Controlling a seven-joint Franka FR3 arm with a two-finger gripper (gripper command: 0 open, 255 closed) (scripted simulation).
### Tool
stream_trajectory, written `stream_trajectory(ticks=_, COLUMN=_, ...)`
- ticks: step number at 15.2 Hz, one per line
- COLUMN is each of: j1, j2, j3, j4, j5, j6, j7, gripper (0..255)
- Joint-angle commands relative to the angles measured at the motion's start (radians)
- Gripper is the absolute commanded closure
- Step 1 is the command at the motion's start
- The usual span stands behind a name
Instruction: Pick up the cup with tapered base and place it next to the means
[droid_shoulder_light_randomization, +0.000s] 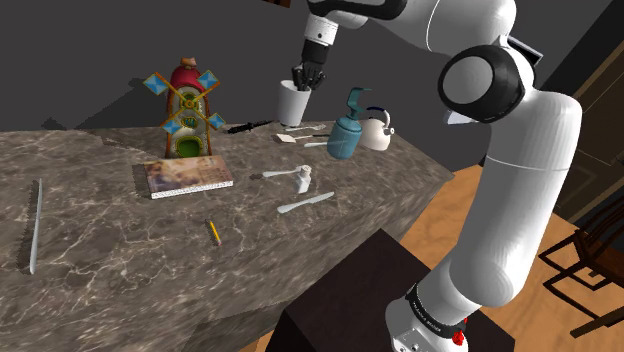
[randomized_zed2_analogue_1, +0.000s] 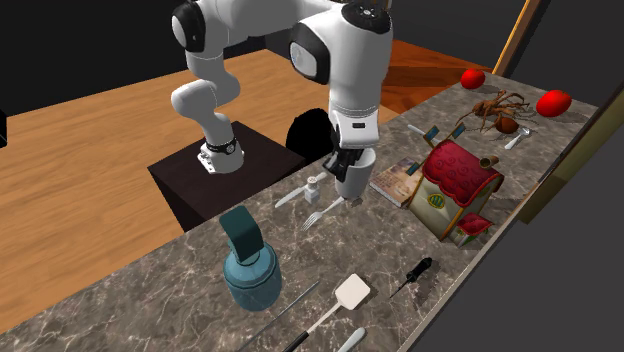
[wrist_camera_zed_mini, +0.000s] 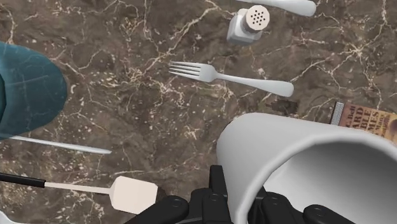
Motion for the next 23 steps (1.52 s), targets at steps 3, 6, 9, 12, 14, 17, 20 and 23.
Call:
stream_trajectory(ticks=3, j1=-0.004, j2=0.013, j3=0.0, j4=0.073, j5=0.001, j6=-0.06, j7=0.004, gripper=255)
stream_trajectory(ticks=6, j1=0.011, j2=0.004, j3=0.006, j4=0.079, j5=0.0, j6=-0.072, j7=0.025, gripper=255)
stream_trajectory(ticks=9, j1=0.057, j2=-0.031, j3=0.025, j4=0.026, j5=-0.003, j6=-0.048, j7=0.086, gripper=255)
stream_trajectory(ticks=12, j1=0.101, j2=-0.055, j3=0.046, j4=-0.011, j5=-0.006, j6=-0.03, j7=0.149, gripper=255)
stream_trajectory(ticks=14, j1=0.13, j2=-0.066, j3=0.061, j4=-0.026, j5=-0.008, j6=-0.02, j7=0.191, gripper=255)
stream_trajectory(ticks=17, j1=0.173, j2=-0.073, j3=0.083, j4=-0.038, j5=-0.01, j6=-0.009, j7=0.255, gripper=255)
stream_trajectory(ticks=20, j1=0.216, j2=-0.071, j3=0.106, j4=-0.036, j5=-0.012, j6=-0.002, j7=0.319, gripper=255)
stream_trajectory(ticks=23, j1=0.259, j2=-0.059, j3=0.128, j4=-0.02, j5=-0.016, j6=0.002, j7=0.383, gripper=255)
